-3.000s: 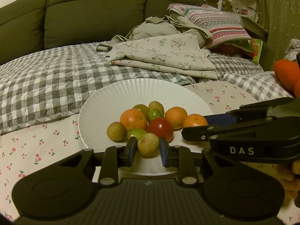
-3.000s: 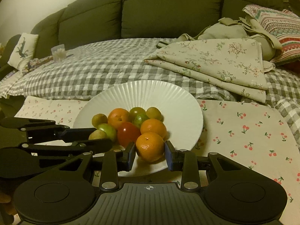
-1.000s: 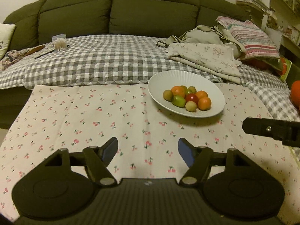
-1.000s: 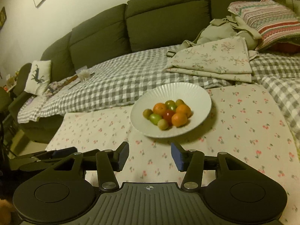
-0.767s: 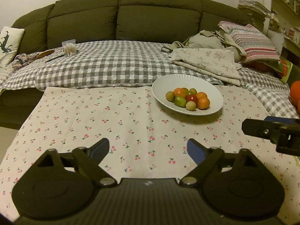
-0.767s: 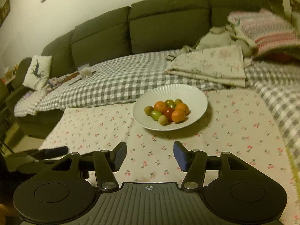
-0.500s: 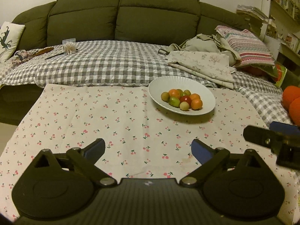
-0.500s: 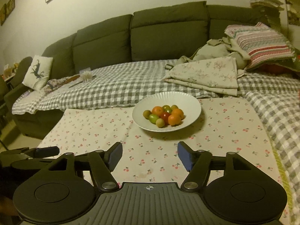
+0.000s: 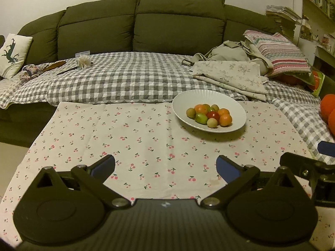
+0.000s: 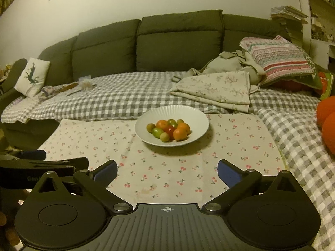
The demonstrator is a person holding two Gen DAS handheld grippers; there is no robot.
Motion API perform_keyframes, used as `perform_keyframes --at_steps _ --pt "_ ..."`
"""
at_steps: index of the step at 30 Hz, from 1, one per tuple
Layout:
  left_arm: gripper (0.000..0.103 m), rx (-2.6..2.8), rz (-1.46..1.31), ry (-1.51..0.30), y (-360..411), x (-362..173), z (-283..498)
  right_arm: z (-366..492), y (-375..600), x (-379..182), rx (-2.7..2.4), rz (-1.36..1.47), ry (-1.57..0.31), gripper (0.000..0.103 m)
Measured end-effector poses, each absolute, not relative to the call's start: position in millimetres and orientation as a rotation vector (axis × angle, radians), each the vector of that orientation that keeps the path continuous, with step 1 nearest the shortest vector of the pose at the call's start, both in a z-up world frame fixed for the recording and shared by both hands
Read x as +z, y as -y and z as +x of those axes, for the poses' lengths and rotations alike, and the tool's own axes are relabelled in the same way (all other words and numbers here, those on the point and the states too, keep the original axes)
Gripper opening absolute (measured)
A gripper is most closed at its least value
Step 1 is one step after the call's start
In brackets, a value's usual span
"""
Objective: Organize fruits
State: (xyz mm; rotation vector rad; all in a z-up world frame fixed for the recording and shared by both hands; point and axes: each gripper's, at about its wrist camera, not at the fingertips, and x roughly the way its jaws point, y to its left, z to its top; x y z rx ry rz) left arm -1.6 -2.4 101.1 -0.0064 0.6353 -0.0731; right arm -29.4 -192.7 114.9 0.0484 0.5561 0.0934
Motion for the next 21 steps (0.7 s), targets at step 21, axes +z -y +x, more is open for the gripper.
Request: perform_keyframes --at_steps 21 --pt "0.102 -0.072 0.000 -0.621 1 100 -1 -25 189 103 0.091 0.043 -0.586 0.103"
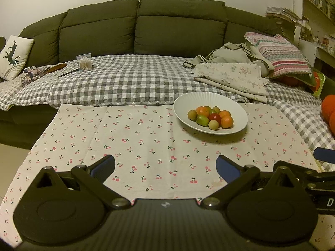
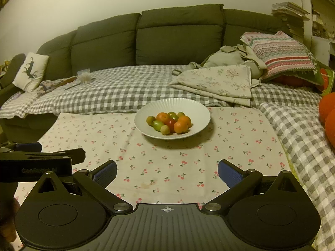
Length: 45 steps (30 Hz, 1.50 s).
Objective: Organize fruits
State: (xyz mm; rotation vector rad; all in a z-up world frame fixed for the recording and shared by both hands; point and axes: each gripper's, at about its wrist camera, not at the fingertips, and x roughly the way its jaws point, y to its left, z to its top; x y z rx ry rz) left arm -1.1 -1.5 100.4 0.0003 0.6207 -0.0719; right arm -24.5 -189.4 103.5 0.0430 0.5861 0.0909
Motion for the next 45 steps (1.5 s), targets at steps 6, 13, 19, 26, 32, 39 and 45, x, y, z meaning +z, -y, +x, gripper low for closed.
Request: perform_keyframes --at_steps 6,13,19,26,32,39,45 --pt "0.102 -0.091 0.002 -0.623 2.7 99.2 -1.6 -24.5 189.4 102.9 0.091 0.042 -0.587 0.103" --pt "0.102 -0.087 0.006 -0.621 2.6 99.3 -1.5 -23.9 189.0 102.4 0.093 0.038 -0.585 0.103" --pt "0.102 -0.100 0.007 -0.627 3.0 98.8 -1.6 -24.0 189.5 101.9 0.090 0.041 -0.589 0.103" --pt "0.102 -0.109 0.007 -0.625 3.4 97.9 -1.8 -23.8 189.3 101.7 0.091 0.040 -0.589 0.103" --pt "0.102 -0.111 0.014 -0.631 4.9 97.5 -1.4 -24.0 189.1 101.5 0.091 0.041 -0.589 0.103" --pt "0.102 -0.113 0.019 -0.632 6.2 97.2 -0.8 -24.3 188.5 101.4 0.092 0.041 -0.588 0.103" --pt "0.102 -0.128 0.013 -0.628 5.2 96.1 -1.6 -24.9 187.2 101.1 0.094 0.038 -0.590 0.103"
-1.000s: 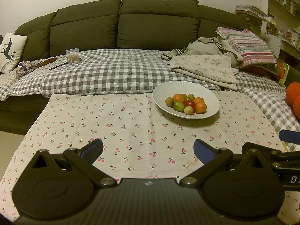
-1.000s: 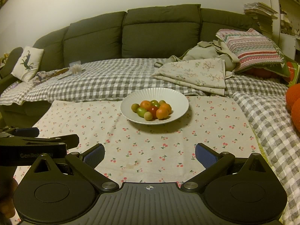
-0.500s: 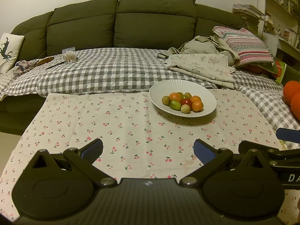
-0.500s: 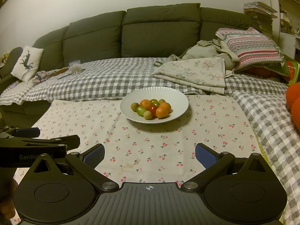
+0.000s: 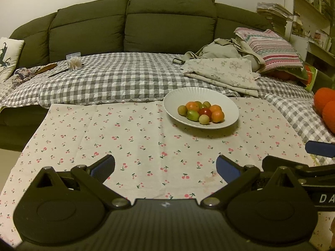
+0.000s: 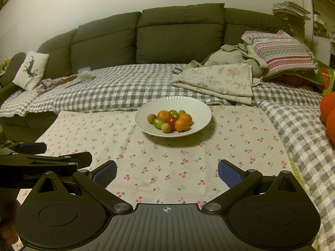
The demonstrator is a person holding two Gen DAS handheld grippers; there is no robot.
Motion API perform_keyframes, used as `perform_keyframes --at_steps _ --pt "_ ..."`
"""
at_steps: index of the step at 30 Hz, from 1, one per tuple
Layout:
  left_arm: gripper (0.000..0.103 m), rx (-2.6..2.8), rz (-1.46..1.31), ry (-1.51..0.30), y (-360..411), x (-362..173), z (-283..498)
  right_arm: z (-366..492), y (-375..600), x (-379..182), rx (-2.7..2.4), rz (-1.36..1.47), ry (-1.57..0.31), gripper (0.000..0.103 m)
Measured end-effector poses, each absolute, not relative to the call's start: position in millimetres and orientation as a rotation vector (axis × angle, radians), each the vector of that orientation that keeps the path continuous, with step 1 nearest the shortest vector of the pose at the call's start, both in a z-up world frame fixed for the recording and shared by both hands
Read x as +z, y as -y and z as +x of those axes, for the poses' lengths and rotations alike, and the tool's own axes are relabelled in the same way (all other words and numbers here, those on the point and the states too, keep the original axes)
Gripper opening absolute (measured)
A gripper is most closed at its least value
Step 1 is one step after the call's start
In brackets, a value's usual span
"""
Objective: Organize fruits
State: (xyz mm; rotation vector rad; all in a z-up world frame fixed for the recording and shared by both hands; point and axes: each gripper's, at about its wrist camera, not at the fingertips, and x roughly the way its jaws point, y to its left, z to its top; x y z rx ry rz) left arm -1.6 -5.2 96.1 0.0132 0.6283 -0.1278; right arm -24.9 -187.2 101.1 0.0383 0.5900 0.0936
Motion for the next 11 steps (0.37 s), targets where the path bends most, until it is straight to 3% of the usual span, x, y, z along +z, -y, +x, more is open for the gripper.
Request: perform_keyframes --at_steps 11 --pt "0.102 -0.128 0.014 -0.630 5.1 95.7 -1.0 -24.7 187.1 101.0 0.092 0.039 -0.591 0.103"
